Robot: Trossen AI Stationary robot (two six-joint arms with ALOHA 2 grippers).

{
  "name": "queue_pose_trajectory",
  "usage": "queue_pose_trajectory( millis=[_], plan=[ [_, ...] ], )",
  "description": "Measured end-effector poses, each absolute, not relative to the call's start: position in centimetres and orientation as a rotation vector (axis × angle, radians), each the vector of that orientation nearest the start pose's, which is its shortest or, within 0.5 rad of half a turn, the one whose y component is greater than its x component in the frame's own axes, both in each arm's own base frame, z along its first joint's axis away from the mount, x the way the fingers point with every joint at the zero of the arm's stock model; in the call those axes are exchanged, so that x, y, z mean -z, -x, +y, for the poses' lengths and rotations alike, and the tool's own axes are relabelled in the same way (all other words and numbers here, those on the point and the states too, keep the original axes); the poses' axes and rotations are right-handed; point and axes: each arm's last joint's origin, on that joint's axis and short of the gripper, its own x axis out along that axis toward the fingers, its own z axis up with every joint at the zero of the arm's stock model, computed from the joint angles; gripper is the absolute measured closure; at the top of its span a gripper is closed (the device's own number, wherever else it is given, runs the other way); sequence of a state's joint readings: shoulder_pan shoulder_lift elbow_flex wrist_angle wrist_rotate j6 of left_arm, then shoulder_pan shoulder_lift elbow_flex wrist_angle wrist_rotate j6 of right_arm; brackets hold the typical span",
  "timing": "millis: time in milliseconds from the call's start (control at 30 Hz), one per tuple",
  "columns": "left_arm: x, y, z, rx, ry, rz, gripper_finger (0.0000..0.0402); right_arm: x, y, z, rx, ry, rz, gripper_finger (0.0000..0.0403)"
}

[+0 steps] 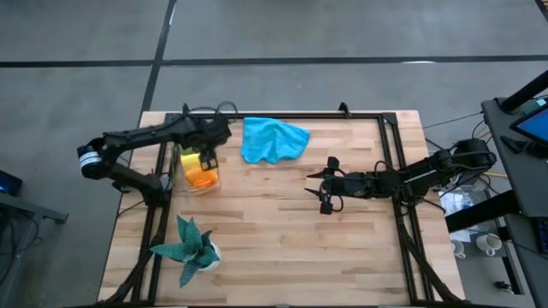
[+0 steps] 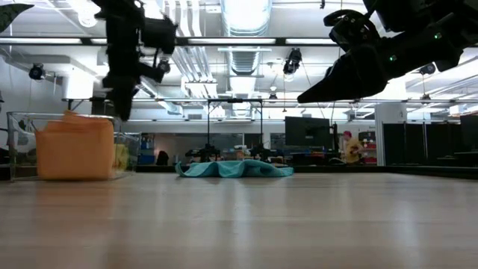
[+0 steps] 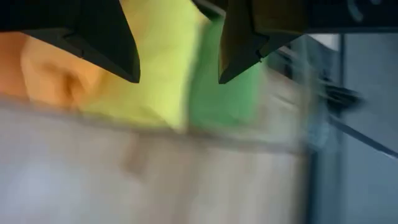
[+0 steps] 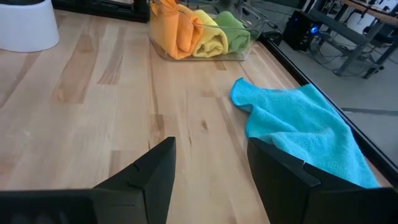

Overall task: Roll microfiber towels into tight, uniform cylinder then place into a basket
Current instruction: Fold the blue microfiber towel

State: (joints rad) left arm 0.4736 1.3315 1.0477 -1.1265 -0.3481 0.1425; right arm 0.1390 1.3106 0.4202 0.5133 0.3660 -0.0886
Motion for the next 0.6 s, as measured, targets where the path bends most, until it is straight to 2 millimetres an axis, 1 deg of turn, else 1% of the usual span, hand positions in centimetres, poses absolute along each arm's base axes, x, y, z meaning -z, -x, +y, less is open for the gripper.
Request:
queue_pose_trajectory(
  millis=[67, 167, 233, 300, 333, 400, 500, 600],
  plan=[
    [-27.3, -20.0, 11.5, -0.626, -0.059, 1.395, 0.0202, -17.1, -24.0, 2.3, 0.206, 0.190, 0.376, 0.0209],
    [-30.1, -21.2, 12.1, -0.664, -0.089, 1.155, 0.0202, -17.1, -24.0, 2.3, 0.205, 0.197, 0.376, 0.0209],
    [-31.1, -22.3, 12.4, -0.651, -0.082, 1.004, 0.0202, -17.1, -24.0, 2.3, 0.205, 0.196, 0.375, 0.0209],
    [-31.0, -23.5, 12.8, -0.584, -0.056, 0.920, 0.0202, -17.1, -24.0, 2.3, 0.206, 0.196, 0.375, 0.0209],
    [-30.7, -24.0, 12.9, -0.549, -0.046, 0.917, 0.0202, -17.1, -24.0, 2.3, 0.206, 0.195, 0.374, 0.0209],
    [-29.1, -25.0, 13.1, -0.503, -0.046, 0.987, 0.0202, -17.1, -24.0, 2.3, 0.208, 0.185, 0.374, 0.0209],
    [-25.6, -26.5, 13.3, -0.419, -0.070, 1.174, 0.0202, -17.1, -24.0, 2.3, 0.208, 0.183, 0.376, 0.0209],
    [-22.0, -28.0, 13.3, -0.296, -0.138, 1.342, 0.0202, -17.1, -24.0, 2.3, 0.208, 0.183, 0.376, 0.0209]
  ],
)
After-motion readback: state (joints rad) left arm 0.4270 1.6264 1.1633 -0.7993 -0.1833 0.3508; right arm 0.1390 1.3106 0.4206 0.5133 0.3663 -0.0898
